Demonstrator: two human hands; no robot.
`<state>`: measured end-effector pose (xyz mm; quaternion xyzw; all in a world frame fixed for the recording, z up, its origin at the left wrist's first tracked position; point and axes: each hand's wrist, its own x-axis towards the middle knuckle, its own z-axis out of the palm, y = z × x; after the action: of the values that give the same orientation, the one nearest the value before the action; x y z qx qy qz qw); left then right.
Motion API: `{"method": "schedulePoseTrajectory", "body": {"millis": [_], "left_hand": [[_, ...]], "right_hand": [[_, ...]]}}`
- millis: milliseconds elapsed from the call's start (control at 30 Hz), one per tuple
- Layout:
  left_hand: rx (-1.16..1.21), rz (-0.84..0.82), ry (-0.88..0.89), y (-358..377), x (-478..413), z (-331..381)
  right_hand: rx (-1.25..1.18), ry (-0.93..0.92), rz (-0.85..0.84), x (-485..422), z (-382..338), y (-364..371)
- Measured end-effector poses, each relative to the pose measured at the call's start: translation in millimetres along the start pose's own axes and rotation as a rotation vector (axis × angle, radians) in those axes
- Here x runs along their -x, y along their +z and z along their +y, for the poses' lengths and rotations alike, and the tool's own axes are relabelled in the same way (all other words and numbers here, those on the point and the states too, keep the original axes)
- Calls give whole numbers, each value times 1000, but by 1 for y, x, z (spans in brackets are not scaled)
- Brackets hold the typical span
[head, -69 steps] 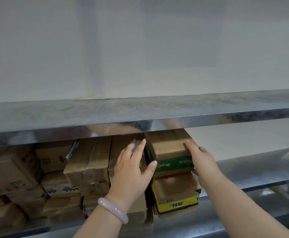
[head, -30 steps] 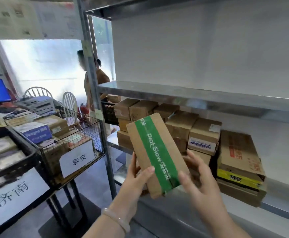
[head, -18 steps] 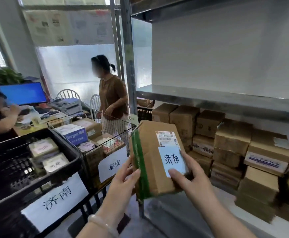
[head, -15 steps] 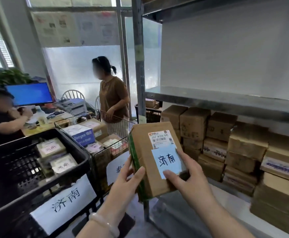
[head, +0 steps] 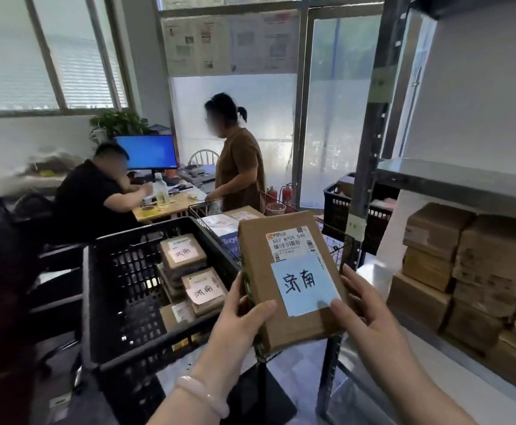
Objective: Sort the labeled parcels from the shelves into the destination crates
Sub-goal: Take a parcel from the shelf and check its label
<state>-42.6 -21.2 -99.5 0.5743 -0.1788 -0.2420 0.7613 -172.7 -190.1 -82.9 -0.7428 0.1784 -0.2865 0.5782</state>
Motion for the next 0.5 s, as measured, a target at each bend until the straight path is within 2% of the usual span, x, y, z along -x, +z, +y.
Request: {"method": "schedulePoseTrajectory", "body": {"millis": [133,300,500], "left_hand": [[34,85,19,-33,-16,10],[41,270,45,-88,-44,25],[-64,611,114,-162,-99,42]], "right_hand": [[-17,-9,-94,-30,2,27],[-59,0,-207,-81,8,69],[-8,-40,-326,-160,21,111]]}}
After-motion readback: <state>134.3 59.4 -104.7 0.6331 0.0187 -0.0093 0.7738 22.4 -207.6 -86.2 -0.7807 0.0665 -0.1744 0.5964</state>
